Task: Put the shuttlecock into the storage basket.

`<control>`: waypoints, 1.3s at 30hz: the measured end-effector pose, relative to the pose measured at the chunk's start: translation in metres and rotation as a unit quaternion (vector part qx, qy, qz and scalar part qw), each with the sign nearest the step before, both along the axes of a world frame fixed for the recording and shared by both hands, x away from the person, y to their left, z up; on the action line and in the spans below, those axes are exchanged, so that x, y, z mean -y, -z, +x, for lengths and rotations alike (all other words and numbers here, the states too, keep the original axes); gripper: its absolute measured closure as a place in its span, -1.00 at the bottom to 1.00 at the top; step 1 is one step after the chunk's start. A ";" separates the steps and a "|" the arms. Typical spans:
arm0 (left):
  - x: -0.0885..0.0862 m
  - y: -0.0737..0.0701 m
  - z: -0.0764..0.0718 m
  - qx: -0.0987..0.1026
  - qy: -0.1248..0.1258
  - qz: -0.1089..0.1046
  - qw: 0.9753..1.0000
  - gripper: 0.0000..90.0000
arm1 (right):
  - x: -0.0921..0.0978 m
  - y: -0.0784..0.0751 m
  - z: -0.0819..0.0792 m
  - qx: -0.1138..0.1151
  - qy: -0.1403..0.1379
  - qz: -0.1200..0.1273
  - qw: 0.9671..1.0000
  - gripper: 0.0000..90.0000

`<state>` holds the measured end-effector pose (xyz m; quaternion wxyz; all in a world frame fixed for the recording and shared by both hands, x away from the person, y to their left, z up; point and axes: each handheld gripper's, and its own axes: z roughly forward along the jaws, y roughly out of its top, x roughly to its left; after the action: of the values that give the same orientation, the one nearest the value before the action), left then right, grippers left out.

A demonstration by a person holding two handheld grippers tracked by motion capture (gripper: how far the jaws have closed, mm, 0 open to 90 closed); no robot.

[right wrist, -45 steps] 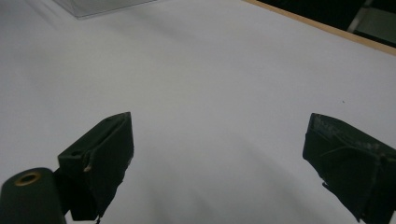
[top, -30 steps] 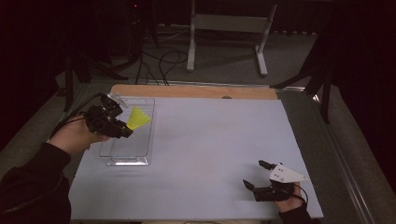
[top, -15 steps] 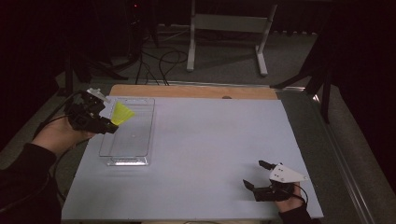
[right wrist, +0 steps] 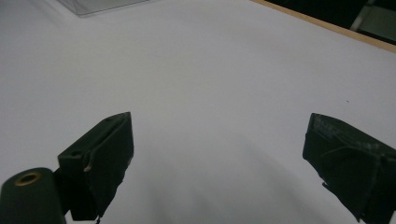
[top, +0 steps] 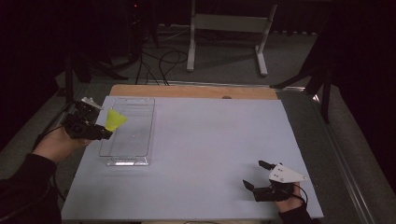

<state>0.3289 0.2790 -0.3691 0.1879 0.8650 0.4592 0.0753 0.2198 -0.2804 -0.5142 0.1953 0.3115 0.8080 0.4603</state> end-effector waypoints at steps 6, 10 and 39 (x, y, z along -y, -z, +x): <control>-0.002 0.018 -0.001 -0.005 -0.002 -0.001 1.000 0.46 | 0.000 0.000 0.000 -0.001 -0.001 0.000 1.000 -0.80; -0.005 0.030 0.000 -0.002 -0.011 0.001 1.000 0.46 | 0.000 0.000 0.000 -0.001 -0.001 0.001 1.000 -0.80; -0.001 0.078 0.014 -0.085 0.000 0.051 0.995 0.45 | 0.000 0.000 0.000 -0.001 -0.003 0.003 1.000 -0.80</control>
<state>0.3427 0.2805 -0.4468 0.1036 0.8765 0.4694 0.0248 0.2201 -0.2808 -0.5143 0.1920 0.3100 0.8080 0.4628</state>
